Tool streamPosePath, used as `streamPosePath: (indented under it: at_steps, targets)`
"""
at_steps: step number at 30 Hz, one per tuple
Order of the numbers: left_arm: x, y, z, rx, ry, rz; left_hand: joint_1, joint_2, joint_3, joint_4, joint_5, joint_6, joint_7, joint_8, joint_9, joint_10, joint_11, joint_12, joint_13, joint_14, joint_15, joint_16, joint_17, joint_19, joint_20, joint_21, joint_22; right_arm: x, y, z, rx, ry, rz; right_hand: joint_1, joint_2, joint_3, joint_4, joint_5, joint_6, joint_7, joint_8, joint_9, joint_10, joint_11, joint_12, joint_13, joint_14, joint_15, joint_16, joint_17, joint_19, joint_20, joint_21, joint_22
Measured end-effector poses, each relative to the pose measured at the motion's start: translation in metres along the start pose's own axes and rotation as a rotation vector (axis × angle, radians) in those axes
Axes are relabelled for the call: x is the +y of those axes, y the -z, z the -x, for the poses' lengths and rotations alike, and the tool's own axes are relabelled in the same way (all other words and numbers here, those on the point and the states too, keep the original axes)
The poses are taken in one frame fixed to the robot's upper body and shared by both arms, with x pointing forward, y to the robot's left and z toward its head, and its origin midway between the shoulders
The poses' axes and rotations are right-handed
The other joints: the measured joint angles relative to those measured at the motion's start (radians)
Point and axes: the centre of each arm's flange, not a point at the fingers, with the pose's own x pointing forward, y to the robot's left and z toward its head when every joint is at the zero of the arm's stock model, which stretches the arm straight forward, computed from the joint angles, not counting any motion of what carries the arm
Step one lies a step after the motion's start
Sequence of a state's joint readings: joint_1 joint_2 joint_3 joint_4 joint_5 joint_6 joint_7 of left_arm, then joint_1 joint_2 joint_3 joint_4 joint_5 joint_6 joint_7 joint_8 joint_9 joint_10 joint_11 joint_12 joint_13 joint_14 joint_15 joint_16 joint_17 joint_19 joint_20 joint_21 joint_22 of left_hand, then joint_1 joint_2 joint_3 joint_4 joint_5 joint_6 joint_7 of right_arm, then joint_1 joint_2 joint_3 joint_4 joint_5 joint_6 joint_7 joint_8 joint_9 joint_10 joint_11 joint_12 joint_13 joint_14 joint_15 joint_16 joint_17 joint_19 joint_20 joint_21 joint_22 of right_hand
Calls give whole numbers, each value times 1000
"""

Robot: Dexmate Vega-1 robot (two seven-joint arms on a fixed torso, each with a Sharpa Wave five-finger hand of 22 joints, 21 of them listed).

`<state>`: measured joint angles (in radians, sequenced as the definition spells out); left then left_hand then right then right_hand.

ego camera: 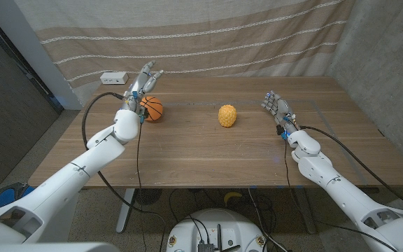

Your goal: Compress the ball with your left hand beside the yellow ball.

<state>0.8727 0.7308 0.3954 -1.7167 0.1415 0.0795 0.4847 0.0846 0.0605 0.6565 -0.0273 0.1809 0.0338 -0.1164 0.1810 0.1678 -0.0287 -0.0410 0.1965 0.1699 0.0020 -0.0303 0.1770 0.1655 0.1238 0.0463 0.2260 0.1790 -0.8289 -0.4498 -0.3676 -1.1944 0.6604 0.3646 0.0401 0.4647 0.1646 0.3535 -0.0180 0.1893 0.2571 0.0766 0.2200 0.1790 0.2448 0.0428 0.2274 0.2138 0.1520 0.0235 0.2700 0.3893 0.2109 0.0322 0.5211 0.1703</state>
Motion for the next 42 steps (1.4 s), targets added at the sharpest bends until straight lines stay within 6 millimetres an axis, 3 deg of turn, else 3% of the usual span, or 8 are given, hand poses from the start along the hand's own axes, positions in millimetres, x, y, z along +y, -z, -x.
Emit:
streamPosePath:
  at_steps: [25, 29, 32, 35, 37, 42]
  targets:
    - [18, -2, 13, 79, -49, -255, 0, -10, -4, -34, 0, 5, -5, -1, 2, 3, -11, 0, 0, 0, 0, 0, 0, 9, -1, 0, 0, 3, 2, 1, 2, -4, -2, 0, 0, 3, -11, 0, 6, -5, -9, 5, 5, 6, -7, 0, 0, 0, 0, 0, 0, 0, -11, 0]
    - [19, 0, 16, 103, -56, -277, 12, -23, -8, -61, 0, -31, -5, -8, 3, -6, -20, -8, 0, 0, 0, 0, 0, 16, 5, -4, 0, 3, 2, 1, 2, -6, -2, 0, 0, 4, -13, 0, 11, 0, -9, 5, 5, 6, -7, 0, 0, 0, 0, 0, 0, 0, -15, 0]
    - [19, -1, 17, 115, -61, -289, 21, -66, -20, -104, 0, -86, 17, -8, 2, -19, -32, -12, 4, -8, -1, 0, 0, 11, 0, -13, 0, 4, 2, 1, 1, -7, -3, 0, 0, 4, -13, 0, 11, 0, -9, 5, 5, 6, -7, 0, 0, 0, 0, 0, 3, 3, -15, 0]
    - [20, 0, 19, 146, -68, -309, 33, -106, -36, -135, -4, -141, 55, -8, 5, -52, -28, -16, 5, -33, -4, -4, 0, -7, -9, -19, 1, 4, 2, 1, 1, -10, -3, 0, 0, 4, -13, 0, 11, 0, -9, 5, 5, 5, -7, 0, 0, 0, 0, 0, 3, 4, -15, 0]
    - [21, 1, 20, 163, -72, -318, 41, -129, -45, -144, -4, -176, 79, -8, 7, -81, -23, -19, 5, -50, -5, -4, 4, -19, -3, -21, 5, 5, 2, 1, 1, -10, -3, 0, 0, 4, -13, 0, 11, 0, -9, 5, 5, 5, -7, 0, 0, 0, 0, 0, 3, 4, -15, 0]
    - [22, 2, 20, 204, -71, -325, 61, -165, -55, -155, -4, -204, 97, -8, 7, -137, -10, -23, 10, -85, 20, -4, 5, -42, 9, -27, 5, 5, 3, 2, 1, -12, -4, 0, 0, 4, -13, 0, 11, 0, -9, 5, 5, 5, -7, 0, 0, 0, 4, 0, 3, 4, -18, 0]
